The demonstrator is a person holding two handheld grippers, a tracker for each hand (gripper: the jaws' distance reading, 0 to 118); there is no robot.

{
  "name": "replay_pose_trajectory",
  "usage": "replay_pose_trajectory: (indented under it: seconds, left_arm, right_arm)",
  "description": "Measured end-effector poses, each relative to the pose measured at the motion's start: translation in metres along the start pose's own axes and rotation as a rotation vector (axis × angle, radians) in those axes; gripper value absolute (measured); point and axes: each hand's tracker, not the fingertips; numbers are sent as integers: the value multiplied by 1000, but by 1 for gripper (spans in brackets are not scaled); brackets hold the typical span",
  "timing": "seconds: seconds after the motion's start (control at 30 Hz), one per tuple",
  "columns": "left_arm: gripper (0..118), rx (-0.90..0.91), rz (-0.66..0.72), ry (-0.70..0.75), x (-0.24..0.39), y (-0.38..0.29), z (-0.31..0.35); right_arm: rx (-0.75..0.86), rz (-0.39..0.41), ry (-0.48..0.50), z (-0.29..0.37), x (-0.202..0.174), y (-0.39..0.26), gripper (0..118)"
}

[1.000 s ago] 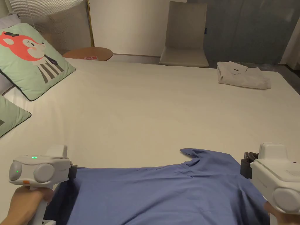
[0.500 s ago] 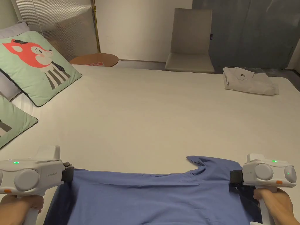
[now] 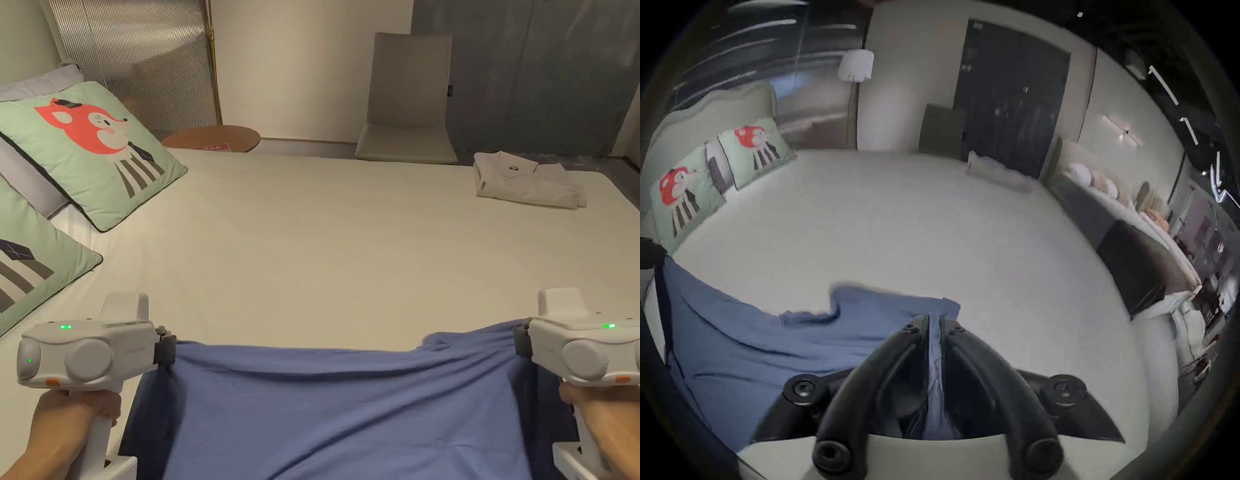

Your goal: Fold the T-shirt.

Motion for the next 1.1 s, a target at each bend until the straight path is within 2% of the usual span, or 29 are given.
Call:
replay_pose_trajectory:
  seconds: [0.2, 0.4, 0.57, 0.73, 0.9, 1.1]
  left_arm:
    - [3, 174, 34, -17, 10, 51, 48]
    - [3, 353, 15, -10, 26, 131, 92]
    - [3, 465, 21, -8, 39, 198, 113]
    - [3, 574, 23, 0, 56, 260, 124]
    - [3, 656, 13, 14, 71, 310, 122]
    - [3, 670, -64, 44, 79, 319, 101]
  right_arm:
    - [252, -15, -50, 76, 21, 60, 7]
    - [471, 4, -104, 146, 35, 134, 7]
    - [602, -38, -124, 175, 53, 191, 7]
    - [677, -43, -167, 181, 72, 244, 7]
    - [710, -109, -150, 177, 88, 284, 7]
    - [720, -112, -144, 164, 91, 277, 7]
